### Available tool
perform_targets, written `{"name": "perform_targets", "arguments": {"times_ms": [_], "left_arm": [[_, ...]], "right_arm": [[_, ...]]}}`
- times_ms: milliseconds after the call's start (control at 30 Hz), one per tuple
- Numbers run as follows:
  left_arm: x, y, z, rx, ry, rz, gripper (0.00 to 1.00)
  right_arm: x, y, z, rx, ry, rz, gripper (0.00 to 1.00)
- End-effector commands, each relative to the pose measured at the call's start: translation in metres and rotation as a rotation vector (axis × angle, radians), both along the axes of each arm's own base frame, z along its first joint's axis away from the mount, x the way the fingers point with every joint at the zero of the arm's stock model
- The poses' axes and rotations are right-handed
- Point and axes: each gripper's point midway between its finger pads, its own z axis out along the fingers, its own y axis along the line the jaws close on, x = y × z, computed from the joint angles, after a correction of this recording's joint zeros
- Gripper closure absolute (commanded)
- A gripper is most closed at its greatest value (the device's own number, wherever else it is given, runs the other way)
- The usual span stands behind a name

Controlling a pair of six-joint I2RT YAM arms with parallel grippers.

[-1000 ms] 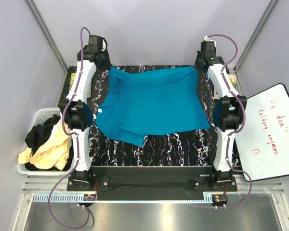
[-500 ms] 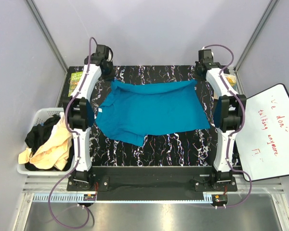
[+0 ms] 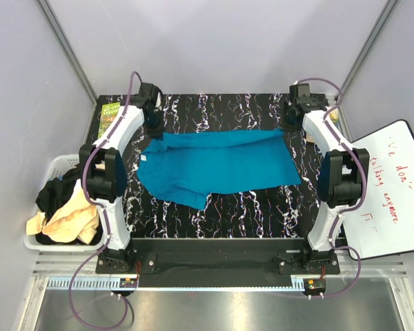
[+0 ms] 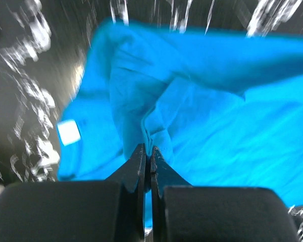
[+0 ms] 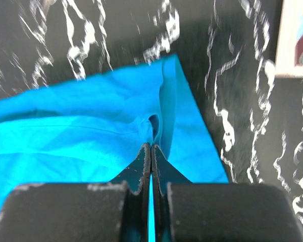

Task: Fold and stack the t-shirts
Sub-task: Flatten out the tshirt

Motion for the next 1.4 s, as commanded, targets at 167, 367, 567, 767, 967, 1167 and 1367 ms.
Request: {"name": "perform_targets", "arguments": {"times_ms": [167, 367, 567, 767, 967, 1167, 1367], "left_arm": [[-0.046, 0.001, -0.016, 0.051, 0.079, -0.009, 1.00], [-0.021, 0.008, 0.061, 0.075, -0.121, 0.052, 1.00], [-0.031, -0.005, 0.140, 0.048, -0.293, 0.034, 1.00], [-0.090, -0.035, 0.174, -0.026, -0.347, -0.104, 1.00], [-0.096, -0.027, 0.213, 0.018, -0.466, -0.104, 1.00], [-0.013, 0.010, 0.150, 0.123, -0.304, -0.006, 1.00], [0.071, 0.031, 0.054, 0.018, -0.138, 0.098, 0.96]], "right_arm": [[-0.042, 0.007, -0.055, 0.049, 0.163, 0.015, 1.00], [-0.021, 0.007, 0.006, 0.048, 0.024, 0.033, 1.00], [-0.042, 0.016, 0.107, 0.108, -0.164, 0.067, 1.00], [-0.098, 0.020, 0.181, 0.148, -0.306, 0.122, 1.00], [-0.121, 0.001, 0.191, 0.089, -0.356, 0.054, 1.00], [-0.069, -0.001, 0.112, 0.037, -0.186, 0.040, 1.00], [0.000, 0.003, 0.028, 0.004, -0.040, 0.049, 1.00]]}}
